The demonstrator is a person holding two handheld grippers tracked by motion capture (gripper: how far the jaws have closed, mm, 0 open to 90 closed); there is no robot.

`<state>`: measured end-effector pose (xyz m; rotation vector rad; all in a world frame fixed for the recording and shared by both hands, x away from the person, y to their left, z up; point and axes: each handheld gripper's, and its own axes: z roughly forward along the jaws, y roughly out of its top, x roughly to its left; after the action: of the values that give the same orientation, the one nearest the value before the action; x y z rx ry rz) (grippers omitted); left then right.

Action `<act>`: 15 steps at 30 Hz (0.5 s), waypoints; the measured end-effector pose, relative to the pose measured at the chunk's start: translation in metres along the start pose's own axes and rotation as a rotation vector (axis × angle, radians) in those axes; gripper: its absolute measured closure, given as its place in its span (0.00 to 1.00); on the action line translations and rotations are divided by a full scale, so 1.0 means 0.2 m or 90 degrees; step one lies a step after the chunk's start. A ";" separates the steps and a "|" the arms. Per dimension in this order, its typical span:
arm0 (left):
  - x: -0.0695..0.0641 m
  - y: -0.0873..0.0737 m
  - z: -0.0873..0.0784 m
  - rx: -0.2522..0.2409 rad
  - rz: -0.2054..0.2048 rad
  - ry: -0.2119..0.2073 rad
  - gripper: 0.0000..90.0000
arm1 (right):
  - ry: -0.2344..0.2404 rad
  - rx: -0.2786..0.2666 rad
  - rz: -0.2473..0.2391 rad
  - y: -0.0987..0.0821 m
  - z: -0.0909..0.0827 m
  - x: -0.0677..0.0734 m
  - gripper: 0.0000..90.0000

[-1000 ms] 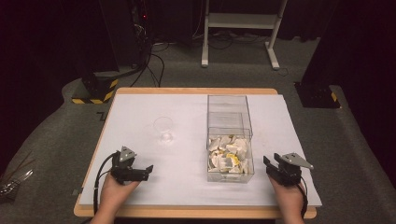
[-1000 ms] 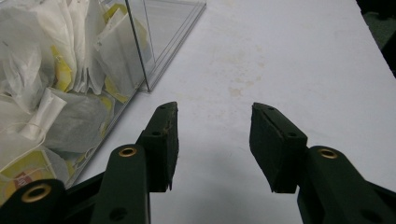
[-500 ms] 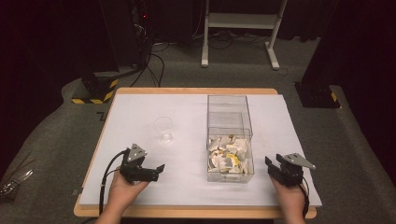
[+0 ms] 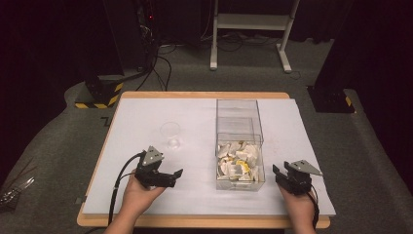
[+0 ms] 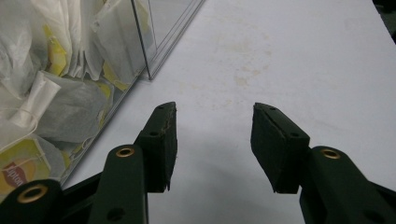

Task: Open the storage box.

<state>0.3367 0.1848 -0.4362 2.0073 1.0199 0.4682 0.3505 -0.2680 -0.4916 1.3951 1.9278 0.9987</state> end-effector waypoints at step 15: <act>-0.06 0.08 0.04 -0.021 0.005 -0.027 0.07 | -0.002 0.003 0.006 -0.01 0.00 -0.02 0.58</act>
<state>0.3421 0.1649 -0.4287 1.9854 0.9724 0.4424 0.3512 -0.2721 -0.4933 1.4090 1.9242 0.9952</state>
